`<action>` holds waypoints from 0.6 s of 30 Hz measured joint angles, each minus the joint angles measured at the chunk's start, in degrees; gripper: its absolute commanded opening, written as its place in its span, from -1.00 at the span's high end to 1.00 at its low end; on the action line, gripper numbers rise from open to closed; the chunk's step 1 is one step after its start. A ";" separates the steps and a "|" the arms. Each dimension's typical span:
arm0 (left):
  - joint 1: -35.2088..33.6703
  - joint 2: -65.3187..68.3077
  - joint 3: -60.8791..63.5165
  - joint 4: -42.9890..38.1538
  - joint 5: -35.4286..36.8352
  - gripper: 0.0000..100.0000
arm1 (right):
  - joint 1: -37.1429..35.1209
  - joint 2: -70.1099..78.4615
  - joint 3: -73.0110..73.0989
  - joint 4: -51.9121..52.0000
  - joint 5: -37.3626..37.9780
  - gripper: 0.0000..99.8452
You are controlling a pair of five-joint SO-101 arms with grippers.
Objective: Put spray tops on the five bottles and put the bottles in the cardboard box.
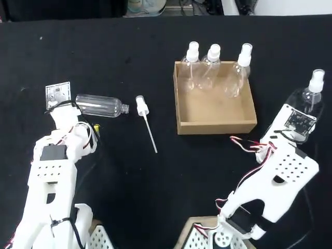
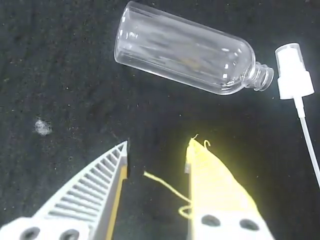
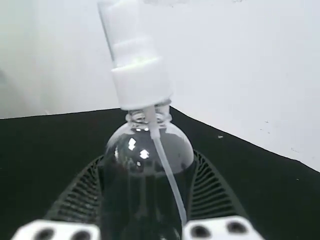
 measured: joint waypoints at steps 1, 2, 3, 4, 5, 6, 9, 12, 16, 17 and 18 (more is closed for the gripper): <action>0.00 0.00 0.00 0.00 0.00 0.62 | -0.18 -0.26 0.44 0.00 0.00 0.72; 0.00 0.00 0.00 0.00 0.00 0.62 | -0.18 -0.70 0.79 0.00 0.00 0.70; 0.00 0.00 0.00 0.00 0.00 0.62 | -0.26 -0.88 1.23 0.00 0.00 0.69; 0.00 0.00 0.00 0.00 0.00 0.62 | -0.35 -1.05 1.76 -0.09 -0.09 0.70; 0.00 0.00 0.00 0.00 0.00 0.62 | -0.53 -1.05 1.93 -0.26 -0.09 0.71; 0.00 0.00 0.00 0.00 0.00 0.62 | -0.53 -1.05 2.02 -0.26 -0.09 0.71; 0.00 0.00 0.00 0.00 0.00 0.62 | -0.53 -1.05 2.46 -0.44 -0.09 0.70; 0.00 0.00 0.00 0.00 0.00 0.62 | -0.53 -1.58 3.43 -0.53 -0.09 0.67; 0.00 0.00 0.00 0.00 0.00 0.62 | -0.70 -4.66 7.47 -0.35 -0.09 0.49; 0.00 0.00 0.00 0.00 0.00 0.62 | -1.05 -5.27 8.09 -0.09 -0.09 0.46; 0.00 0.00 0.00 0.00 0.00 0.62 | -1.41 -5.71 8.97 -0.09 0.00 0.44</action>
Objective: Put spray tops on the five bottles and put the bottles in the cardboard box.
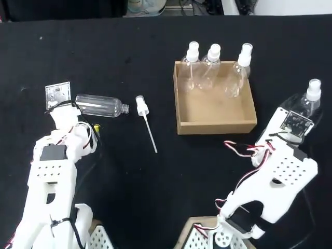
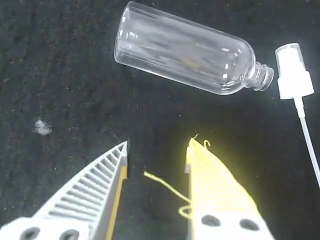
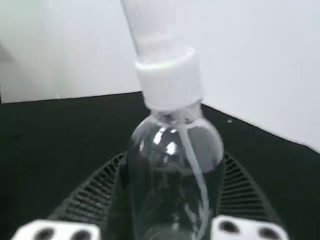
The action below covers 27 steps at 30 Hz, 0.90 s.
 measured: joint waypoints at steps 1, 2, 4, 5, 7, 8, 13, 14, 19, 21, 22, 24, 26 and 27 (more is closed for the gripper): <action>0.00 0.00 0.00 0.00 0.00 0.62 | -0.35 -0.44 0.70 0.00 0.00 0.44; 0.00 0.00 0.00 0.00 0.00 0.62 | -0.70 -1.14 1.49 0.00 0.00 0.45; 0.00 0.00 0.00 0.00 0.00 0.62 | -1.32 -2.11 2.11 0.00 0.00 0.46; 0.00 0.00 0.00 0.00 0.00 0.62 | -1.41 -2.37 2.11 0.00 0.00 0.47; 0.00 0.00 0.00 0.00 0.00 0.62 | -1.49 -3.08 2.11 0.00 0.00 0.47; 0.00 0.00 0.00 0.00 0.00 0.62 | -1.58 -3.34 2.11 0.00 0.00 0.47; 0.00 0.00 0.00 0.00 0.00 0.62 | -1.58 -3.34 2.11 0.00 0.00 0.47; 0.00 0.00 0.00 0.00 0.00 0.62 | -1.58 -3.34 2.11 0.00 0.00 0.47; 0.00 0.00 0.00 0.00 0.00 0.62 | -1.58 -4.04 2.20 0.00 0.00 0.47; 0.00 0.00 0.00 0.00 0.00 0.62 | -1.58 -5.54 2.20 0.00 0.00 0.47; 0.00 0.00 0.00 0.00 0.00 0.62 | -1.67 -5.98 2.20 0.00 0.00 0.47; 0.00 0.00 0.00 0.00 0.00 0.62 | -1.67 -6.59 2.20 0.00 0.00 0.47; 0.00 0.00 0.00 0.00 0.00 0.62 | -1.67 -7.03 2.20 0.00 0.00 0.47; 0.00 0.00 0.00 0.00 0.00 0.62 | -1.67 -7.30 2.46 0.00 0.00 0.47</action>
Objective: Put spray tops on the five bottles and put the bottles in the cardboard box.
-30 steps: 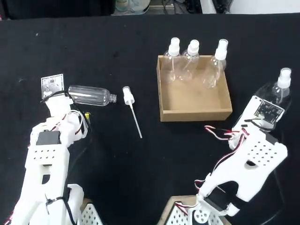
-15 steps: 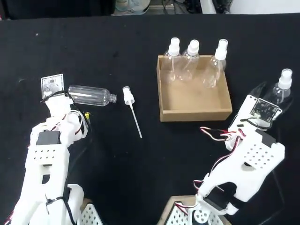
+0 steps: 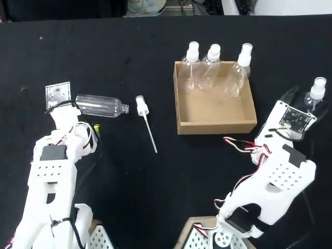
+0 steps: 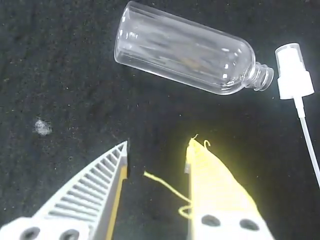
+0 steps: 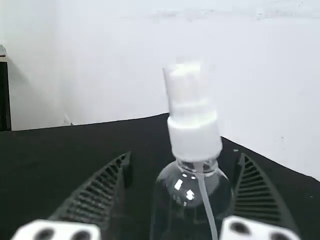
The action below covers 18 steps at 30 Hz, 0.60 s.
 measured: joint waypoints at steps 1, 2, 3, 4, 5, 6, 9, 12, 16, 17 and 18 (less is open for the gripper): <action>0.00 0.00 0.00 0.00 0.00 0.62 | 0.00 -0.26 0.62 0.00 0.00 0.47; 0.00 0.00 0.00 0.00 0.00 0.62 | 0.00 -0.79 1.41 0.00 0.09 0.47; 0.00 0.00 0.00 0.00 0.00 0.62 | 0.00 -1.41 2.37 0.00 0.09 0.47; 0.00 0.00 0.00 0.00 0.00 0.62 | 0.00 -2.11 3.34 0.00 0.09 0.47; 0.00 0.00 0.00 0.00 0.00 0.62 | 0.00 -2.73 4.22 0.00 0.09 0.47; 0.00 0.00 0.00 0.00 0.00 0.62 | 0.00 -3.52 5.19 0.00 0.09 0.47; 0.00 0.00 0.00 0.00 0.00 0.62 | 0.00 -5.71 7.03 0.00 0.09 0.47; 0.00 0.00 0.00 0.00 0.00 0.62 | 0.00 -6.77 7.03 0.00 0.09 0.47; 0.00 0.00 0.00 0.00 0.00 0.62 | 0.00 -6.86 7.03 0.00 0.09 0.47; 0.00 0.00 0.00 0.00 0.00 0.62 | 0.00 -6.86 7.03 0.00 0.09 0.47; 0.00 0.00 0.00 0.00 0.00 0.62 | 0.00 -6.86 7.03 0.00 0.09 0.47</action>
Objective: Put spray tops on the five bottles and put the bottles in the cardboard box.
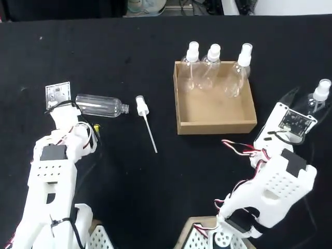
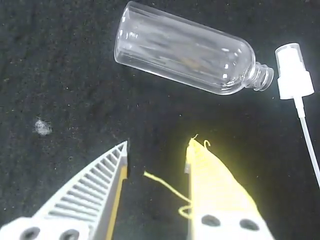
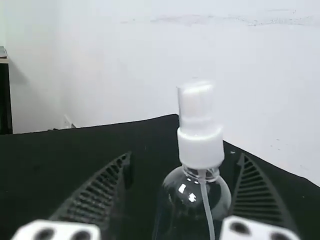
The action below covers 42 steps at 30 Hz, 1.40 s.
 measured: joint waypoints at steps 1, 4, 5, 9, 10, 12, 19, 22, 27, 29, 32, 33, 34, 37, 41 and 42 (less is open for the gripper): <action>0.00 0.00 0.00 0.00 0.00 0.62 | 0.00 0.00 0.00 0.00 0.00 0.47; 0.00 0.00 0.00 0.00 0.00 0.62 | 0.00 0.00 0.00 0.00 0.00 0.47; 0.00 0.00 0.00 0.00 0.00 0.62 | 0.00 0.00 0.00 0.00 0.00 0.47; 0.00 0.00 0.00 0.00 0.00 0.62 | 0.00 0.00 0.00 0.00 0.00 0.47; 0.00 0.00 0.00 0.00 0.00 0.62 | 0.00 0.00 0.00 0.00 0.00 0.47; 0.00 0.00 0.00 0.00 0.00 0.62 | 0.00 0.00 0.00 0.00 0.00 0.47; 0.00 0.00 0.00 0.00 0.00 0.62 | 0.00 0.00 0.00 1.23 -0.09 0.47; 0.00 0.00 0.00 0.00 0.00 0.62 | 0.00 -0.09 -0.26 4.92 0.00 0.47; 0.00 0.00 0.00 0.00 0.00 0.62 | 0.00 -0.44 -2.11 12.92 0.00 0.47; 0.00 0.00 0.00 0.00 0.00 0.62 | 0.00 -0.44 -2.46 13.71 0.00 0.47; 0.00 0.00 0.00 0.00 0.00 0.62 | 0.00 -0.44 -2.46 13.80 0.00 0.47; 0.00 0.00 0.00 0.00 0.00 0.62 | 0.00 -0.44 -2.46 13.80 0.00 0.47; 0.00 0.00 0.00 0.00 0.00 0.62 | 0.00 -0.44 -2.46 13.80 0.00 0.47; 0.00 0.00 0.00 0.00 0.00 0.62 | 0.00 -0.44 -2.46 13.80 0.00 0.47; 0.00 0.00 0.00 0.00 0.00 0.62 | 0.00 -0.44 -2.46 13.80 0.00 0.47; 0.00 0.00 0.00 0.00 0.00 0.62 | 0.00 -0.44 -2.46 13.80 0.00 0.47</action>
